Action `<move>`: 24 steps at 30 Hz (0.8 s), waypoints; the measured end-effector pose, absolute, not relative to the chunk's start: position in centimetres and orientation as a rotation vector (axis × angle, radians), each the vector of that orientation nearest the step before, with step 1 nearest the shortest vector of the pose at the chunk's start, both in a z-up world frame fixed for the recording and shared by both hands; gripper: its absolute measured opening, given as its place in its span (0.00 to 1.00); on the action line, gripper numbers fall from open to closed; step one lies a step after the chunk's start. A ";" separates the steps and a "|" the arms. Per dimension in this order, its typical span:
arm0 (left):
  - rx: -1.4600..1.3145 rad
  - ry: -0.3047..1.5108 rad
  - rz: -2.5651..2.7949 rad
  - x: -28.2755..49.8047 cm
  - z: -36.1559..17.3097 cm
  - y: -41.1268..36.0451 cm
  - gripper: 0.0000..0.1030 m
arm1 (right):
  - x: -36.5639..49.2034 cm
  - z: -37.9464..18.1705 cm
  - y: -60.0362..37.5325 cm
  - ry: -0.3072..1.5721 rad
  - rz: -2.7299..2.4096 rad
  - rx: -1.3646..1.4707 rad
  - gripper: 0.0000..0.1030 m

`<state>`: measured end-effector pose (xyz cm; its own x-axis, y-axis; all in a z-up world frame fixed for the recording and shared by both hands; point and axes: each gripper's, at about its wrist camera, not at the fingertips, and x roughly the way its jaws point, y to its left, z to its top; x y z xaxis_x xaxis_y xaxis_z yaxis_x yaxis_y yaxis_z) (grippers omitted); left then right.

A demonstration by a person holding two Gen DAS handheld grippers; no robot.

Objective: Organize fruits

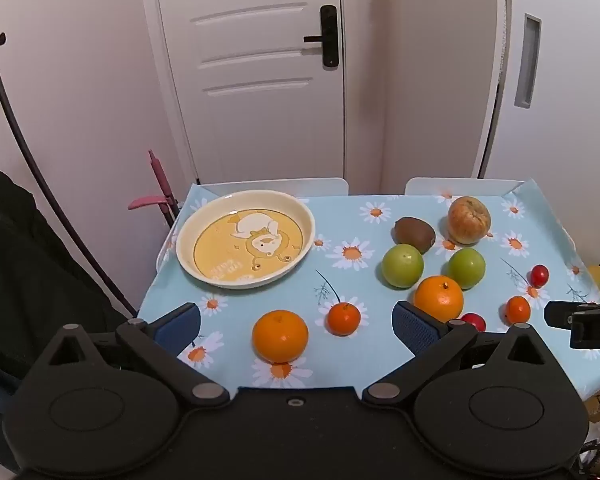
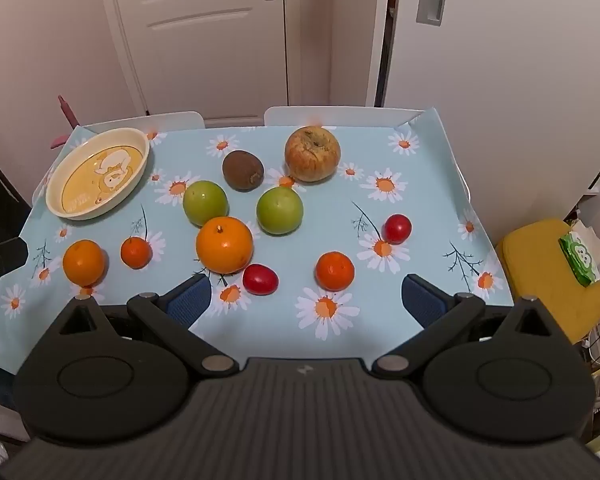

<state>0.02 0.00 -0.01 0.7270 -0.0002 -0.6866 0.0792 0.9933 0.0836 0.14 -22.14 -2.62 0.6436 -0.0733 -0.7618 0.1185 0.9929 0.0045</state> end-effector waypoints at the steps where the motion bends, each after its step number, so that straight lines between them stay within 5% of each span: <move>1: 0.112 0.738 -0.045 0.0 0.0 0.0 1.00 | 0.2 -2.6 -22.1 0.866 -0.109 0.057 1.00; 24: 0.108 0.728 -0.024 0.3 0.0 0.9 1.00 | 0.3 -2.5 -22.2 0.863 -0.106 0.063 1.00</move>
<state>0.25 0.92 0.02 0.7464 0.0160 -0.6653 0.0590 0.9942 0.0902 0.29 -22.17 -2.48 0.6456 -0.0672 -0.7607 0.1185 0.9929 0.0129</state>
